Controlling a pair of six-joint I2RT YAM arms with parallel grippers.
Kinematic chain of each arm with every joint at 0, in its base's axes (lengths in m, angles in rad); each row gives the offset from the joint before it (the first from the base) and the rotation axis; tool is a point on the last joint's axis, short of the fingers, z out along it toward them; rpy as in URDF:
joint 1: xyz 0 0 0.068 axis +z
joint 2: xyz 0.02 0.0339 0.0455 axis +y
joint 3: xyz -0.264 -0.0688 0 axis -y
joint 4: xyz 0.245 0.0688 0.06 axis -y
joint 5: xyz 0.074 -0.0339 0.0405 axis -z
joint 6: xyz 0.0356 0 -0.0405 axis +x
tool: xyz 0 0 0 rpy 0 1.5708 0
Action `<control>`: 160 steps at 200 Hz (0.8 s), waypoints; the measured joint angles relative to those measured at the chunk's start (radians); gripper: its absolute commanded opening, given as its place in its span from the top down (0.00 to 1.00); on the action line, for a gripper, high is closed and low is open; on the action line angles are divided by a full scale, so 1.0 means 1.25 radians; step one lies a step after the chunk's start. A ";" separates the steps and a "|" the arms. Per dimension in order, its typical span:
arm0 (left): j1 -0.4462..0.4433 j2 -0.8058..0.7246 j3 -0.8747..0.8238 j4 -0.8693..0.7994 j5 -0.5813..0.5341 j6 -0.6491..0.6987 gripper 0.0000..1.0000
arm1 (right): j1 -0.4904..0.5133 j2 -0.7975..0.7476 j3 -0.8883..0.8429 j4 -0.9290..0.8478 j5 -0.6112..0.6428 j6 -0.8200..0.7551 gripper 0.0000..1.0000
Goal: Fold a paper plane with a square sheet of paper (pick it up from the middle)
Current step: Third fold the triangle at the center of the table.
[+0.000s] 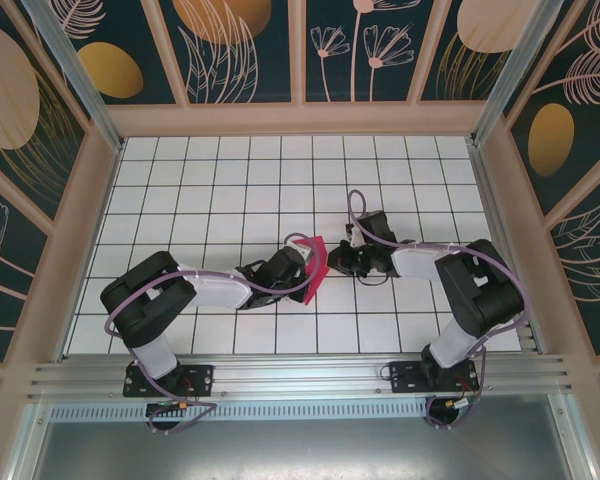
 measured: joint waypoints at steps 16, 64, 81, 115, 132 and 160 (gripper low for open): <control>0.000 0.000 0.000 0.000 0.000 -0.005 1.00 | -0.001 0.025 0.001 0.000 0.004 0.000 0.95; 0.000 0.000 0.000 0.000 -0.001 -0.017 1.00 | -0.001 0.049 0.014 0.000 0.007 0.000 0.95; 0.000 0.000 0.000 0.000 -0.004 -0.021 1.00 | 0.004 0.038 0.014 -0.011 0.017 0.000 0.95; 0.000 0.000 0.000 0.000 -0.006 -0.032 1.00 | 0.027 -0.035 0.001 -0.009 0.020 0.013 0.95; 0.000 0.000 0.000 0.000 -0.006 -0.034 1.00 | 0.042 -0.047 -0.014 0.012 0.020 0.032 0.95; 0.000 0.000 0.000 0.000 -0.006 -0.035 1.00 | 0.063 -0.035 -0.045 0.035 0.016 0.058 0.96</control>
